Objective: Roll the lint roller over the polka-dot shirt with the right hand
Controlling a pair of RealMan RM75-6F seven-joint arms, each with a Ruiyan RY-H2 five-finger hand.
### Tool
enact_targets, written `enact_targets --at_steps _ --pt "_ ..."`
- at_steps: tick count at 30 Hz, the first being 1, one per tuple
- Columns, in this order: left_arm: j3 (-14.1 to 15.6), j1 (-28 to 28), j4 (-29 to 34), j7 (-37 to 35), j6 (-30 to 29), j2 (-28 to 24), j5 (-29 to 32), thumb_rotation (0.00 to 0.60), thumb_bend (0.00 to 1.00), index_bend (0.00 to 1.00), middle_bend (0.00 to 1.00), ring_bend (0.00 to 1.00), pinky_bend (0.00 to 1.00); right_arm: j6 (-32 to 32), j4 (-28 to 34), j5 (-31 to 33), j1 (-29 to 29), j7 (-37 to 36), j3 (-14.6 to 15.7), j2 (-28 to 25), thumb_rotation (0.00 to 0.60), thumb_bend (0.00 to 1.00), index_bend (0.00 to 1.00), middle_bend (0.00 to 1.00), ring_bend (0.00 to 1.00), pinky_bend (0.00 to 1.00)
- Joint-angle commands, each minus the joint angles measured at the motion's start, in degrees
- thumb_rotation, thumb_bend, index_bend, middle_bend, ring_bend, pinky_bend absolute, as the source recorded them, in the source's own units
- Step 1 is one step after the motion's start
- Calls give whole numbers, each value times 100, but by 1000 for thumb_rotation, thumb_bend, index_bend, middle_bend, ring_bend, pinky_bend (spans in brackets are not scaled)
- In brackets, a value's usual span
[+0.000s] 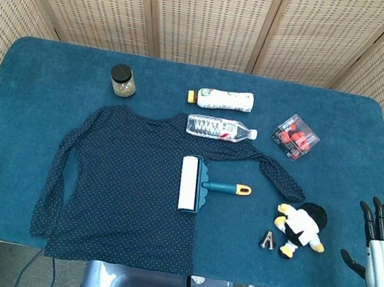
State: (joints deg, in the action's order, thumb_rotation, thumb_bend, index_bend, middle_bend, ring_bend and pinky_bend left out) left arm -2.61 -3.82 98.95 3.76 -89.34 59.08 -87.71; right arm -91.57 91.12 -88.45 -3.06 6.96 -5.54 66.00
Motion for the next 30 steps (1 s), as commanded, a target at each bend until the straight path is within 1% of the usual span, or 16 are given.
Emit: enact_targets --at_steps 1,8,9,10,11,12,13,14,15,16,17,19,22,24,28,30 --pt "0 15 -30 -15 -13 9 7 600 0 0 0 0 0 -2 3 12 4 -7 -5 10 600 0 0 0 0 0" --pt "-7 25 -70 -28 -7 19 27 600 0 0 0 0 0 142 12 23 -70 -66 -2 55 600 0 0 1 0 0" --pt "-22 24 -68 -41 -18 20 33 600 0 0 0 0 0 216 52 32 -124 -110 -24 55 600 0 0 20 10 0" --pt "-31 21 -70 -46 -23 22 33 600 0 0 0 0 0 280 88 32 -174 -130 -43 44 600 0 0 112 89 0" --pt "-41 14 -79 -46 -25 29 32 600 0 0 0 0 0 394 147 33 -268 -127 -85 16 600 0 0 271 247 30" --pt "-46 6 -91 -38 -17 38 32 600 0 0 0 0 0 493 191 23 -390 -72 -162 -4 600 0 0 401 379 83" --pt "-46 -4 -102 -25 5 47 37 600 0 0 0 0 0 620 224 12 -535 22 -244 -19 600 0 0 586 581 244" --pt "-47 -12 -105 -17 25 55 46 600 0 0 0 0 0 738 263 28 -636 104 -294 -33 600 0 0 720 729 480" --pt "-50 -26 -107 1 60 66 65 600 0 0 0 0 0 945 346 85 -801 238 -378 -56 600 0 0 787 802 645" --pt "-51 -44 -114 24 101 78 85 600 0 0 0 0 0 1178 439 147 -985 360 -466 -76 600 0 0 862 889 849" --pt "-56 -64 -122 53 146 90 109 600 0 0 0 0 0 1498 552 255 -1210 485 -560 -85 600 0 0 915 950 959" --pt "-87 -112 -133 121 243 124 199 600 0 0 0 0 0 2218 841 729 -1632 804 -744 -96 600 0 0 963 996 1000" --pt "-120 -163 -143 186 360 157 320 600 0 0 0 0 0 2993 1105 1480 -2123 1257 -961 -38 600 0 0 989 1000 1000" --pt "-151 -203 -170 227 455 185 432 600 0 0 0 0 0 3511 1148 2212 -2582 1792 -1119 139 600 0 0 997 1000 1000" --pt "-183 -253 -202 245 579 210 567 600 0 0 0 0 0 3828 1119 3285 -3227 2612 -1214 594 600 0 5 1000 1000 1000" --pt "-194 -268 -207 240 615 212 609 600 0 0 0 0 0 3843 1043 3814 -3511 2945 -1204 881 600 2 46 1000 1000 1000"
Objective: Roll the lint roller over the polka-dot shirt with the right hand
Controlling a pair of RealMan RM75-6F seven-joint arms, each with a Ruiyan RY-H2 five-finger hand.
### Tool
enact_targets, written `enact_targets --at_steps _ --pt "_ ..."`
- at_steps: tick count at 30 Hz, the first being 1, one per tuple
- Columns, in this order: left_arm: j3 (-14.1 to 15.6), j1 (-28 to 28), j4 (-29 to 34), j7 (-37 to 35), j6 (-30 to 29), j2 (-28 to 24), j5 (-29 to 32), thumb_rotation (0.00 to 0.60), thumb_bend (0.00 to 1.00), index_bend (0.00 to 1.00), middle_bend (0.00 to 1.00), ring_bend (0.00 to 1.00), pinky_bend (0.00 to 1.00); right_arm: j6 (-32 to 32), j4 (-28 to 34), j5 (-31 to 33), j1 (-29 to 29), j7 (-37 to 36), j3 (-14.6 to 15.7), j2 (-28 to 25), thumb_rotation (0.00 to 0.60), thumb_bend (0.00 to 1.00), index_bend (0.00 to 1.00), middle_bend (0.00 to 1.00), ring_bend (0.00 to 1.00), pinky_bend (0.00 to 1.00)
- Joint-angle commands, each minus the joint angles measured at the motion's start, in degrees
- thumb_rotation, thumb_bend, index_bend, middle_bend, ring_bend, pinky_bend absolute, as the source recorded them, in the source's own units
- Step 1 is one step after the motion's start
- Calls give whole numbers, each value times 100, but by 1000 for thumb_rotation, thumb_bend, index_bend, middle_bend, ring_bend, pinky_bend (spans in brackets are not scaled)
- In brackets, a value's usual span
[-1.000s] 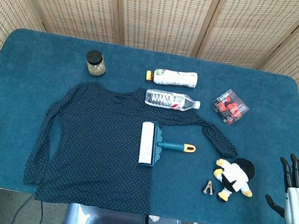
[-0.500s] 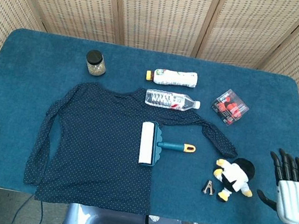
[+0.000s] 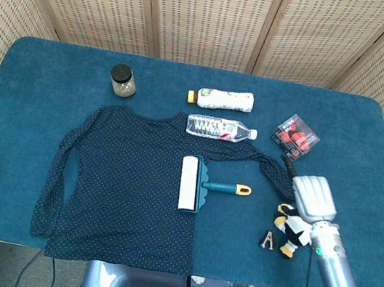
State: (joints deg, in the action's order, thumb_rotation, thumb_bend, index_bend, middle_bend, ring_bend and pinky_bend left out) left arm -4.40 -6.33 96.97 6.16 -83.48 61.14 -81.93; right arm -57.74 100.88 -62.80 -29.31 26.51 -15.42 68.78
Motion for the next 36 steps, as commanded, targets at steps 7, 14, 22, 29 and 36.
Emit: enact_targets --at_steps 7,14,22,29,36 --pt "-42 -45 -42 -60 98 -6 131 600 0 0 0 0 0 60 -487 2571 -1642 1790 -132 1651 600 287 298 1000 1000 1000" --pt "-62 -70 -78 -158 156 -34 184 600 0 0 0 0 0 -312 -854 3095 -1988 2021 -124 2262 600 381 340 1000 1000 1000" --pt "-58 -62 -68 -260 139 -73 172 600 0 0 0 0 0 -655 -1265 3411 -2202 2244 -14 2735 600 408 363 1000 1000 1000" --pt "-46 -61 -72 -353 139 -113 139 600 0 0 0 0 0 -788 -1397 3265 -2151 2213 199 2881 600 408 396 1000 1000 1000" --pt "-39 -49 -67 -370 111 -123 128 600 0 0 0 0 0 -774 -1645 3195 -2129 2181 286 3003 600 409 395 1000 1000 1000"
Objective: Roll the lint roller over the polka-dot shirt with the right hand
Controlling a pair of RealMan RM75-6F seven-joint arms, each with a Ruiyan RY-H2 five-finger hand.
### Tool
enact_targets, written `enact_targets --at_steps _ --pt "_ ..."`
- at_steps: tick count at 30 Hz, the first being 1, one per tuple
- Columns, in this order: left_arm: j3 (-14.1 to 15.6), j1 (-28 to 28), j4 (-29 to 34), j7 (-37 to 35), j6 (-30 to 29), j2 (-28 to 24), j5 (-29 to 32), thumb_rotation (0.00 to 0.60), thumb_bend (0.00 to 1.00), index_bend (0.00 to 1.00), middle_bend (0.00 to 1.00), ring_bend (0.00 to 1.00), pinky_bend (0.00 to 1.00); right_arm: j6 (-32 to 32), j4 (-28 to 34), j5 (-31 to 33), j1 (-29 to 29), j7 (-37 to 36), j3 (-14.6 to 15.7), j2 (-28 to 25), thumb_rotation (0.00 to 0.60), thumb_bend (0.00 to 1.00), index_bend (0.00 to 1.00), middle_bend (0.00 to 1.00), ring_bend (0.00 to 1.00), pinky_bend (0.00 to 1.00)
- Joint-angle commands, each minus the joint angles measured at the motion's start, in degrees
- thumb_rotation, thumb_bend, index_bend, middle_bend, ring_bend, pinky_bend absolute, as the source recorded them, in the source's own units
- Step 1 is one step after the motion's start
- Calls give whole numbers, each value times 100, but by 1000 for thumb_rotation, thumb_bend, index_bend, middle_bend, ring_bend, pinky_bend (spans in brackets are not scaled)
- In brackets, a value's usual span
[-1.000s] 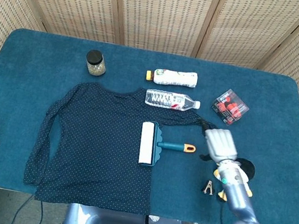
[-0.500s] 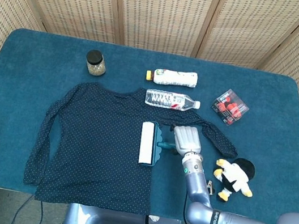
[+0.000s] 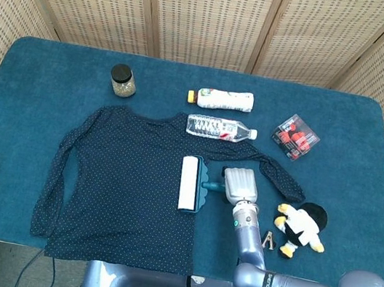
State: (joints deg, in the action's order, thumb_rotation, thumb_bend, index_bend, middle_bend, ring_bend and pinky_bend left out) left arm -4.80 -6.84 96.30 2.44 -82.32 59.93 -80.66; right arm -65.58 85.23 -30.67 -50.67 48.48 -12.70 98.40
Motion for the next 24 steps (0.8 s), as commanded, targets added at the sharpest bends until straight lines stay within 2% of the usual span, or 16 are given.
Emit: enact_targets --at_steps 1,17,24 --pt "1 4 0 0 -8 -1 0 600 0 0 0 0 0 17 -118 -13 12 -26 16 57 600 409 392 1000 1000 1000" --pt "-17 -16 -43 -15 -15 15 9 600 0 0 0 0 0 178 -594 -61 -7 -51 12 390 600 428 384 1000 1000 1000" --pt "-25 -25 -73 -65 0 13 20 600 0 0 0 0 0 233 -754 -36 -5 -25 12 491 600 569 504 1000 1000 1000"
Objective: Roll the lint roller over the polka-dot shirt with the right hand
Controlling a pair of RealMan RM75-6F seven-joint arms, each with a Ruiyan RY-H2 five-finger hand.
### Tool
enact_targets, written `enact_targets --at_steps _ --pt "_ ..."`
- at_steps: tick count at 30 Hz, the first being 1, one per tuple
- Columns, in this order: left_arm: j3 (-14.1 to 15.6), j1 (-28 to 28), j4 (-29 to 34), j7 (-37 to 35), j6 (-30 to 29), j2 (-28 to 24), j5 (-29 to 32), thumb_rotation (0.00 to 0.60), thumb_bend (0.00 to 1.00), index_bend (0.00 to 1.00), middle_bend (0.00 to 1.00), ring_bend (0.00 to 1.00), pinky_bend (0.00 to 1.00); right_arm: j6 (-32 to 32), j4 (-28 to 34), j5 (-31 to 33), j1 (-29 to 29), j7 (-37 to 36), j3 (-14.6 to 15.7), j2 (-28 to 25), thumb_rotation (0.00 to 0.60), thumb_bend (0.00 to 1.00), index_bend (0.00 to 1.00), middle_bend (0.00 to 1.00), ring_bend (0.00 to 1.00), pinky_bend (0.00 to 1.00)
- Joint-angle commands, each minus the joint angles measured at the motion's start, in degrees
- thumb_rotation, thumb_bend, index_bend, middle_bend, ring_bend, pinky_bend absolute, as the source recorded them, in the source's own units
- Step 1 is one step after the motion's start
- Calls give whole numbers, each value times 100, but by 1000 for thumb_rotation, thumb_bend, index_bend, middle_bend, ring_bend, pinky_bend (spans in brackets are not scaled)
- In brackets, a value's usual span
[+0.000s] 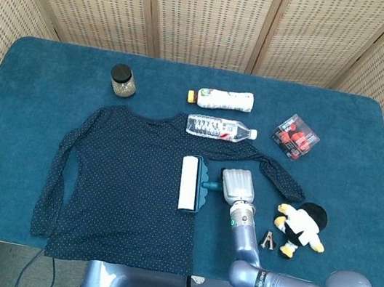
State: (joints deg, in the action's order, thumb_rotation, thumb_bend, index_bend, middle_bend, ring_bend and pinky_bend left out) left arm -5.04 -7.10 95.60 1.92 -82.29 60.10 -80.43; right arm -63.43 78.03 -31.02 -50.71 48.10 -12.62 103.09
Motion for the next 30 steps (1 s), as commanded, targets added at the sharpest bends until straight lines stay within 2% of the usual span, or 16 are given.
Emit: enact_targets --at_steps 1,4,7,13,19,24,30 --pt "-2 0 -6 -23 -2 -7 -1 600 0 0 0 0 0 14 -48 -17 0 11 1 32 600 615 541 1000 1000 1000" --pt "1 -3 -7 -56 15 -20 3 600 0 0 0 0 0 -29 -28 -112 11 -24 -22 29 600 751 635 1000 1000 1000" --pt "4 -2 -5 -77 14 -28 -5 600 0 0 0 0 0 -82 66 -211 16 -1 -26 -29 600 812 683 1000 1000 1000" --pt "11 -2 9 -149 32 -56 -8 600 0 0 0 0 0 -274 603 -321 -88 260 -159 -285 600 827 698 1000 1000 1000" --pt "-14 -20 -29 -342 106 -111 50 600 0 0 0 0 0 -504 1013 83 -522 987 -550 -376 600 834 710 1000 1000 1000" --pt "-15 -73 -109 -535 259 -140 90 600 0 0 0 0 0 -701 1001 562 -1019 1579 -876 -136 600 844 716 1000 1000 1000" --pt "-27 -133 -202 -711 405 -152 137 600 0 0 0 0 0 -951 665 1078 -1552 2102 -1123 395 600 863 717 1000 1000 1000"
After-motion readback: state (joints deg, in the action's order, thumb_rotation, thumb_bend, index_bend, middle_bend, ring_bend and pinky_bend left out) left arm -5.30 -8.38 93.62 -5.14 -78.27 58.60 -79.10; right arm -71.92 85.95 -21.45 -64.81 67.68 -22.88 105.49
